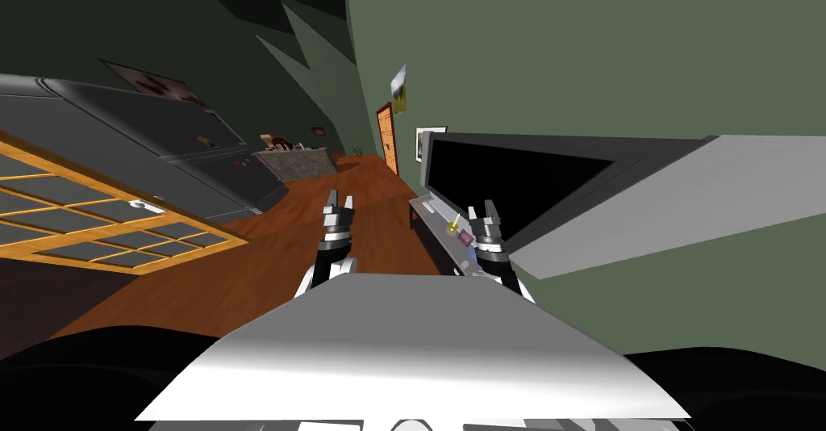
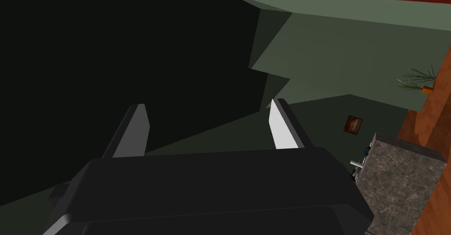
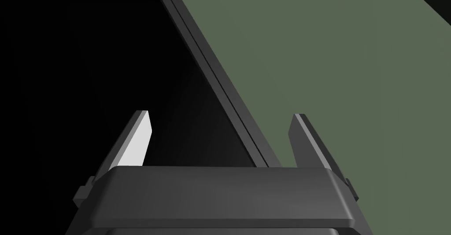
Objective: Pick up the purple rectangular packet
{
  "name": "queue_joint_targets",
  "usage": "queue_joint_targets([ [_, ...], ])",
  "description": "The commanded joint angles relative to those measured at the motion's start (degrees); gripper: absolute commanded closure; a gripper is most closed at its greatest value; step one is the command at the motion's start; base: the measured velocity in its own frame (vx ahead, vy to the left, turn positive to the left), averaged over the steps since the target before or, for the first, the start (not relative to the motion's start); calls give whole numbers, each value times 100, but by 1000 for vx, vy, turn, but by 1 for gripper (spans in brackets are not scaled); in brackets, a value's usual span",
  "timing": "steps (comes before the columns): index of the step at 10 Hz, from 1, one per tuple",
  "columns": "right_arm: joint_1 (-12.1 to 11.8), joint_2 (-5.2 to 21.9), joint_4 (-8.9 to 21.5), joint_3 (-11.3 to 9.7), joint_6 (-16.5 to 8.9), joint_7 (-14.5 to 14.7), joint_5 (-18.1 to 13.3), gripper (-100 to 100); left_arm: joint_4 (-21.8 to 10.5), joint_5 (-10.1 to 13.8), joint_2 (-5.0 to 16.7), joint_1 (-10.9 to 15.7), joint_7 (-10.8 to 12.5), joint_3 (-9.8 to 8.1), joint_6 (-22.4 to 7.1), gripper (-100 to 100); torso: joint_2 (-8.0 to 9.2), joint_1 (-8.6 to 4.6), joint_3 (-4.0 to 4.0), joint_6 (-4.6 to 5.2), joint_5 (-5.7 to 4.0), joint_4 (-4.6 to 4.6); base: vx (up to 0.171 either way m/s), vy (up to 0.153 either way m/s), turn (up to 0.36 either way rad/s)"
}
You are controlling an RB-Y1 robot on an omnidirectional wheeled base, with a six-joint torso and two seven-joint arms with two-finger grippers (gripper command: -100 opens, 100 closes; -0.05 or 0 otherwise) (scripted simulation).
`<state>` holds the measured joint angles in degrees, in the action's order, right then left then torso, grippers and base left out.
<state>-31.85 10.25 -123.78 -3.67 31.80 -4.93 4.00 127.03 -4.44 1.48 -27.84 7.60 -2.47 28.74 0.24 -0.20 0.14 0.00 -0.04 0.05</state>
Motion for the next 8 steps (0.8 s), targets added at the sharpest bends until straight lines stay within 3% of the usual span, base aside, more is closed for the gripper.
queue_joint_targets([
  [1, -14, 240, 249, -269, -19, 120, -58, -100, 0, 0, 0, 0, 0, 0, 0, 0, 0, 0, 0, 0, 0, 0, -47, -52, 114],
  [2, -30, 419, 419, -409, -24, 159, -73, -100, 0, 0, 0, 0, 0, 0, 0, 0, -5, -2, -3, -1, -1, -1, -39, -50, 146],
  [3, -30, 440, 419, -409, -24, 159, -73, -100, 0, 0, 0, 0, 0, 0, 0, 0, -8, -2, -5, -1, -1, -2, -22, -29, 35],
  [5, -49, 816, 796, -714, -43, 237, -115, -100, 0, 0, 0, -1, 0, 0, 0, 0, -17, 9, -10, 0, 2, -4, -20, -17, 108],
  [6, -49, 874, 798, -714, -43, 237, -115, -100, 0, 0, 0, 0, 0, 0, 0, 0, -17, 8, -10, -1, 2, -4, -22, -19, 55],
  [8, -46, 1265, 1195, -1048, -70, 310, -170, -100, 0, 0, 0, 0, 0, 0, 0, 0, -18, 11, -10, -1, 2, -4, -23, -15, 147],
])
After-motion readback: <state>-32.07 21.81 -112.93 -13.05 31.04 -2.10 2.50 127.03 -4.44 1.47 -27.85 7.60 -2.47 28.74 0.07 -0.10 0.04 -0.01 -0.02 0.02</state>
